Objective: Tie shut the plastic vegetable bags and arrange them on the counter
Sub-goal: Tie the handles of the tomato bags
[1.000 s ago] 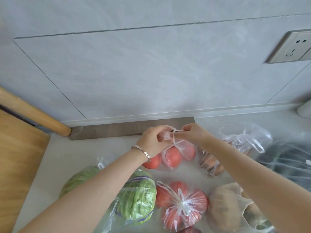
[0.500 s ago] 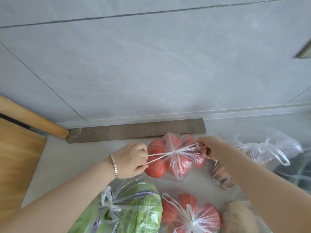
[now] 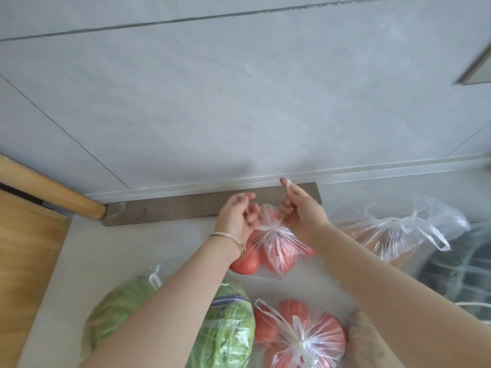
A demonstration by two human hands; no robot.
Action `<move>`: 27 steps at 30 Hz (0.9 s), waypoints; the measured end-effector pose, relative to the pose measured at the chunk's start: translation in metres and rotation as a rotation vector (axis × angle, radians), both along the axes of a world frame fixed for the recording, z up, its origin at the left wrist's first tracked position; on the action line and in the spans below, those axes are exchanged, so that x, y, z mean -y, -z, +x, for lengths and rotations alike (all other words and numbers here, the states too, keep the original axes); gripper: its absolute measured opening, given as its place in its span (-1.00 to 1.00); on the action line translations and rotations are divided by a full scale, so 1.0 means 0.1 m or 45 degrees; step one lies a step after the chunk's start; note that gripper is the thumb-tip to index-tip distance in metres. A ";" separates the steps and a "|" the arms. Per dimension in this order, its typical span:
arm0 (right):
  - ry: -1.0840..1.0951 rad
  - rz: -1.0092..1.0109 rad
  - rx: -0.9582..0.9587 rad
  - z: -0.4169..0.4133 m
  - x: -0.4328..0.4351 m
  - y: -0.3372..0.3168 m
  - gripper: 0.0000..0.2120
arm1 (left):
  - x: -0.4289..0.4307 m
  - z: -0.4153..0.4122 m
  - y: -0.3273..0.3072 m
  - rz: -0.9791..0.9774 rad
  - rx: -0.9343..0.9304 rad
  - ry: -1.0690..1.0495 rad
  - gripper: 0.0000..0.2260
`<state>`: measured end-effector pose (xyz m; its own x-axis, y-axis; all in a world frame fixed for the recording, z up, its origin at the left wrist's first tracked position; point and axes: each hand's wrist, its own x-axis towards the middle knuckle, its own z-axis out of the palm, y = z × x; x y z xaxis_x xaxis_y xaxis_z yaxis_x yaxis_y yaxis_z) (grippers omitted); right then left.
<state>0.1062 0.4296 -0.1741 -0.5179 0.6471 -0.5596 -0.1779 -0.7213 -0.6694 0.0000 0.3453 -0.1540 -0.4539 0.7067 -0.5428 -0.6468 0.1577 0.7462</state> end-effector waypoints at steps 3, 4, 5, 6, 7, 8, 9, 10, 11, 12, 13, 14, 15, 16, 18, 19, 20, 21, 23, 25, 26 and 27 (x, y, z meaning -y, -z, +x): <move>-0.075 0.252 0.336 0.05 0.01 0.15 -0.76 | 0.09 -0.03 0.21 -0.310 -1.077 0.612 -0.77; -0.092 0.298 0.428 0.08 0.02 0.20 -0.76 | 0.13 -0.03 0.27 -0.337 -1.271 0.766 -0.74; -0.094 0.320 0.500 0.11 0.05 0.24 -0.76 | 0.16 -0.02 0.30 -0.345 -1.354 0.862 -0.72; -0.082 0.325 0.557 0.12 0.07 0.26 -0.75 | 0.18 -0.01 0.33 -0.352 -1.386 0.899 -0.72; -0.056 0.331 0.601 0.13 0.09 0.26 -0.74 | 0.18 0.01 0.33 -0.367 -1.402 0.901 -0.75; -0.023 0.349 0.624 0.13 0.09 0.25 -0.74 | 0.16 0.03 0.33 -0.362 -1.403 0.869 -0.79; 0.005 0.377 0.617 0.13 0.08 0.21 -0.75 | 0.15 0.06 0.32 -0.350 -1.375 0.824 -0.81; 0.013 0.419 0.576 0.12 0.07 0.13 -0.77 | 0.13 0.09 0.30 -0.331 -1.347 0.785 -0.78; -0.004 0.480 0.513 0.10 0.05 0.04 -0.80 | 0.11 0.12 0.28 -0.321 -1.337 0.774 -0.72; -0.038 0.555 0.451 0.08 0.04 -0.06 -0.82 | 0.09 0.13 0.27 -0.319 -1.344 0.786 -0.67; -0.077 0.634 0.400 0.06 0.04 -0.16 -0.84 | 0.06 0.15 0.27 -0.331 -1.360 0.811 -0.65; -0.115 0.709 0.363 0.05 0.04 -0.23 -0.86 | 0.05 0.16 0.28 -0.333 -1.364 0.809 -0.69; -0.143 0.773 0.346 0.05 0.05 -0.28 -0.87 | 0.04 0.17 0.27 -0.331 -1.318 0.762 -0.75; -0.147 0.819 0.344 0.06 0.05 -0.30 -0.87 | 0.04 0.18 0.26 -0.311 -1.223 0.669 -0.81; -0.065 0.833 0.362 0.12 0.07 -0.25 -0.83 | 0.04 0.19 0.22 -0.275 -1.014 0.485 -0.87; -0.021 0.809 0.384 0.16 0.08 -0.20 -0.83 | 0.04 0.20 0.21 -0.269 -0.954 0.431 -0.89; -0.033 0.806 0.438 0.19 0.10 -0.15 -0.86 | 0.04 0.20 0.19 -0.276 -0.921 0.396 -0.90; -0.124 0.837 0.522 0.22 0.14 -0.09 -0.87 | 0.05 0.20 0.19 -0.282 -0.901 0.372 -0.90; -0.416 0.929 0.652 0.24 0.24 0.05 -0.81 | 0.04 0.20 0.19 -0.281 -0.892 0.348 -0.88; -0.540 0.963 0.670 0.21 0.33 0.12 -0.80 | 0.04 0.19 0.19 -0.285 -0.905 0.347 -0.86; -0.528 0.955 0.667 0.19 0.34 0.13 -0.80 | 0.05 0.19 0.20 -0.288 -0.907 0.345 -0.85; -0.505 0.939 0.655 0.18 0.34 0.12 -0.82 | 0.06 0.19 0.20 -0.282 -0.905 0.343 -0.86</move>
<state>0.1239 0.3961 -0.1865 -0.5795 0.7566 -0.3029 0.4261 -0.0355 -0.9040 0.0186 0.3398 -0.1742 -0.5734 0.7510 -0.3275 0.0549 0.4341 0.8992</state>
